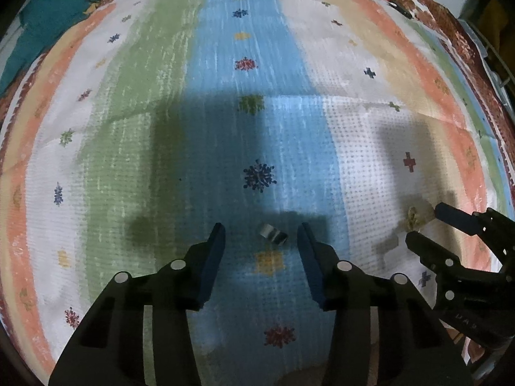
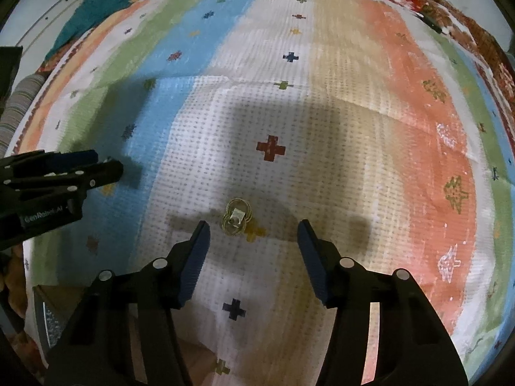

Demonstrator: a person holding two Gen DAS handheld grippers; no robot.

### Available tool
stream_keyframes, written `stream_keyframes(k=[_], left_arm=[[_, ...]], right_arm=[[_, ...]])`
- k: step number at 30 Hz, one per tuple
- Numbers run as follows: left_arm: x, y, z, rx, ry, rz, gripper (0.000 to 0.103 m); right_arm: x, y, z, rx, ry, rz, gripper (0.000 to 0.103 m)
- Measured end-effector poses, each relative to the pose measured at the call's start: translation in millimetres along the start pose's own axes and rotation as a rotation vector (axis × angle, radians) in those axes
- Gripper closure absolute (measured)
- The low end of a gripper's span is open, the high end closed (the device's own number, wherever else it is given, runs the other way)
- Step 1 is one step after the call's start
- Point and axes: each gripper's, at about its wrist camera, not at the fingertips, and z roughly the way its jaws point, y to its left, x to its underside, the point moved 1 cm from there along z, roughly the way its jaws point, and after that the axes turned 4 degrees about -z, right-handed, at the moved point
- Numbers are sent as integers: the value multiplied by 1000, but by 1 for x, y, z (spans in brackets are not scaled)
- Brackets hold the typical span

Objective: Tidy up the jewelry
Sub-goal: 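Grasp the silver ring with the left tool while the right tool grasps the gold charm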

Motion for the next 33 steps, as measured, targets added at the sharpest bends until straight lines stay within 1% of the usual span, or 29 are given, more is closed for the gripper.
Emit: stream_keyframes(k=[2, 4, 8, 11, 12, 13, 15, 23, 33], left_arm=[[-1, -1, 3, -11, -3, 8, 65], [-2, -1, 4, -22, -11, 2, 67], [-4, -6, 6, -20, -12, 18, 79], [-4, -8, 6, -27, -19, 29, 82], [-4, -8, 6, -27, -20, 30, 82], [-4, -8, 6, -26, -21, 28, 82], [-5, -6, 5, -29, -24, 29, 83], [-4, -4, -4, -30, -42, 28, 83], [7, -10, -32, -15, -87, 31, 83]], right_arm=[[-2, 1, 2, 2, 5, -1, 47], [-2, 3, 3, 17, 10, -11, 53], [-3, 4, 3, 15, 14, -16, 62], [-3, 3, 3, 12, 16, -17, 69], [-3, 3, 3, 12, 15, -20, 74], [-3, 2, 3, 11, 15, -21, 82], [-3, 2, 2, 6, 15, -22, 87], [-2, 3, -2, 10, -1, -41, 88], [-1, 5, -27, 5, -64, -30, 88]])
